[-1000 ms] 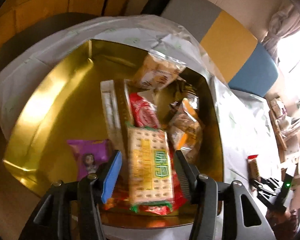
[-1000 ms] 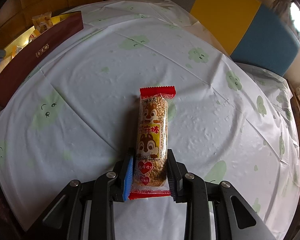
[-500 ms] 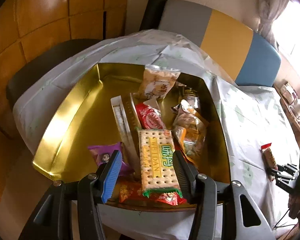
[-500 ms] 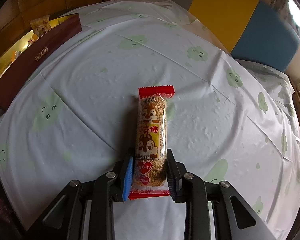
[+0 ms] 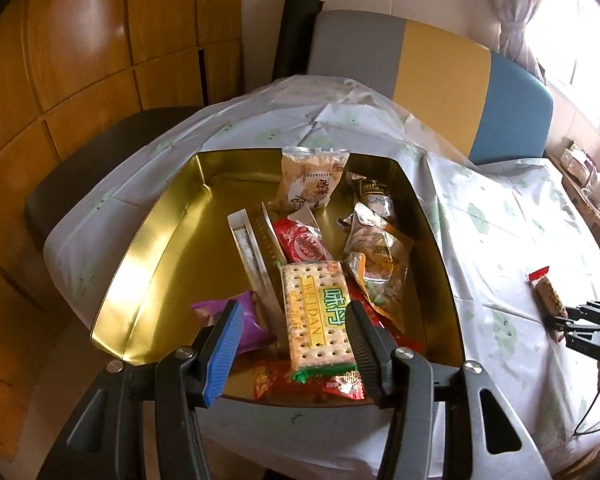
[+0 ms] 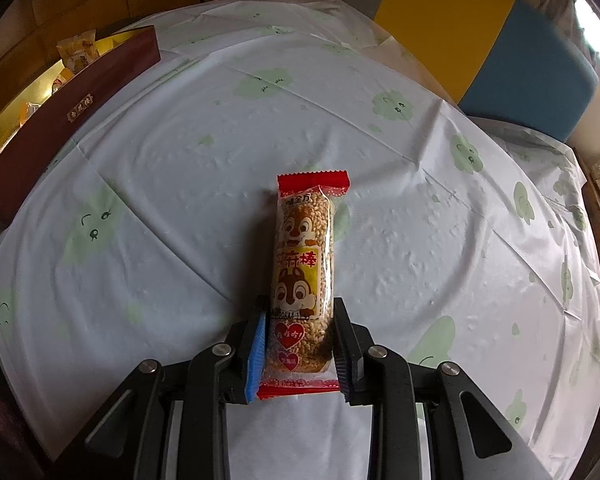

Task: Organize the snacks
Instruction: 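Lower the cracker pack into the gold tray and open the left gripper, then carry the sesame stick packet into the gold tray and open the right gripper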

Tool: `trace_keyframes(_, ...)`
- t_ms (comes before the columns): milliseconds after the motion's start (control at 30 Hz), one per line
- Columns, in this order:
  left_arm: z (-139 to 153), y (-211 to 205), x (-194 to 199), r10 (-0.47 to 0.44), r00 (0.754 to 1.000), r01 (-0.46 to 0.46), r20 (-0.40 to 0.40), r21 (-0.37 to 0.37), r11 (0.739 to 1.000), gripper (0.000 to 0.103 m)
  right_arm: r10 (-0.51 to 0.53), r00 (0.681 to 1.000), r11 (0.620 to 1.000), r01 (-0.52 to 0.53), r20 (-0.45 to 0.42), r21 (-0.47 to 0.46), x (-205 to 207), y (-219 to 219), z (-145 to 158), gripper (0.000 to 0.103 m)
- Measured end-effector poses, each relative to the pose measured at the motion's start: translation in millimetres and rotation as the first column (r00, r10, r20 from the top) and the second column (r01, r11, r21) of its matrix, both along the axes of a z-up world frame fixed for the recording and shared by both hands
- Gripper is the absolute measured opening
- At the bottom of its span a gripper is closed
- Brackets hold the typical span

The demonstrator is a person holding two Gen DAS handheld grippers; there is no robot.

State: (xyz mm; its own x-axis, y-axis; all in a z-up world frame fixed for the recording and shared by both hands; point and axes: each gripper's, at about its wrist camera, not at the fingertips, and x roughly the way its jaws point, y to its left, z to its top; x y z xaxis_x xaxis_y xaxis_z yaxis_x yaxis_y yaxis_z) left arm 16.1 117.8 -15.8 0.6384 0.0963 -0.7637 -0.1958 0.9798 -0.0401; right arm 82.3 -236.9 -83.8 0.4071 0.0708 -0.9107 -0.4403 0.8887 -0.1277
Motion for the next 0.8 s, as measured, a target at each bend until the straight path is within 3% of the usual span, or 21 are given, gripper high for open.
trace_keyframes(300,2,4,-5,-0.005,1.0,0.005,0.027,-0.004,1.0,0.053,-0.106,0.992,0.994,0.106,-0.063,-0.001,12,1,3,0.029)
trace_keyframes(467,0,11,-8,0.001,0.999,-0.001,0.033,-0.025,1.0,0.053,-0.148,0.983,0.984,0.157,-0.109,0.081,13,5,7,0.029)
trace_keyframes(800,-3,25,-12,0.027,0.999,-0.026,0.039,-0.047,0.999,0.053,-0.037,0.996,0.961,0.059,-0.086,0.269,3,64,49,0.029)
